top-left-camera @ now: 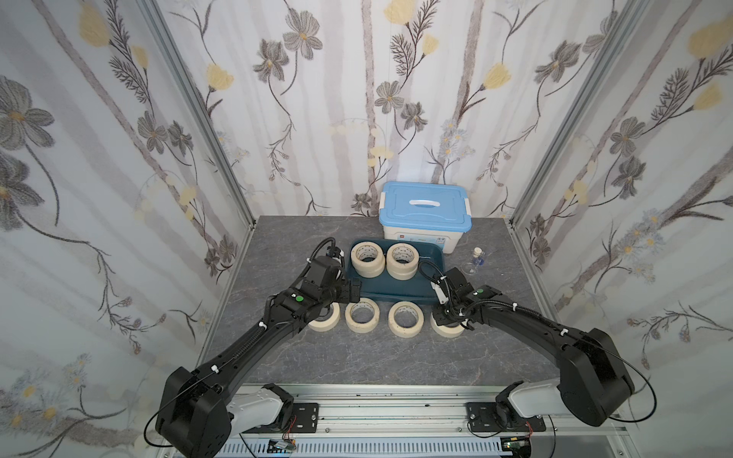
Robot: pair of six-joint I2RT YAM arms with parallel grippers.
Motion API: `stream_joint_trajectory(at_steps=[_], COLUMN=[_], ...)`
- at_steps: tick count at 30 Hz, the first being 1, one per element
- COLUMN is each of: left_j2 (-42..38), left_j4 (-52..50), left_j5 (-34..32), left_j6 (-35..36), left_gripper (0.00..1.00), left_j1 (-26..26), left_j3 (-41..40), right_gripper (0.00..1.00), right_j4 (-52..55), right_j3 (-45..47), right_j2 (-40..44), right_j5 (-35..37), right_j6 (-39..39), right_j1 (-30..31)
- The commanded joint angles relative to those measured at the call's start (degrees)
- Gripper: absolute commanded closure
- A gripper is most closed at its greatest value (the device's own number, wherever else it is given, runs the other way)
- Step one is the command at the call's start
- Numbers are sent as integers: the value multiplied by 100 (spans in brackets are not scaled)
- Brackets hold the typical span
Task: Take out the art tape in the storage box
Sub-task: Place the art tape at the center of the board, then pick up the art tape from the storage box.
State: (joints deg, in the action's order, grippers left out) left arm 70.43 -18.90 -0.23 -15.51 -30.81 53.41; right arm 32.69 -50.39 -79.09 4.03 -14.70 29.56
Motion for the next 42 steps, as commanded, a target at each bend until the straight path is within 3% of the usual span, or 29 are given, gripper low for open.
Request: stream_joint_trajectory(at_steps=[1, 11, 17, 21, 30, 42], left_j2=[295, 1502, 2218, 2773, 4436, 5910], left_j4=[-138, -955, -1140, -1297, -2360, -3029], left_j5=[255, 204, 386, 498, 570, 745], left_j6=[61, 307, 494, 639, 1100, 1332], left_gripper=[0, 10, 17, 21, 34, 45], left_j1=[4, 8, 5, 6, -8, -21], left_j3=[299, 1646, 2463, 3101, 5075, 6669], right_gripper=[56, 35, 15, 8, 2, 0], right_j4=[234, 409, 414, 414, 424, 467], right_j3=[-51, -138, -42, 76, 352, 627], right_j2=[226, 825, 1312, 1580, 2018, 2354], right_j5=[-60, -563, -657, -808, -1097, -1167], right_j6=[67, 375, 351, 311, 257, 229], right_j1=[-42, -326, -507, -675, -1011, -1229])
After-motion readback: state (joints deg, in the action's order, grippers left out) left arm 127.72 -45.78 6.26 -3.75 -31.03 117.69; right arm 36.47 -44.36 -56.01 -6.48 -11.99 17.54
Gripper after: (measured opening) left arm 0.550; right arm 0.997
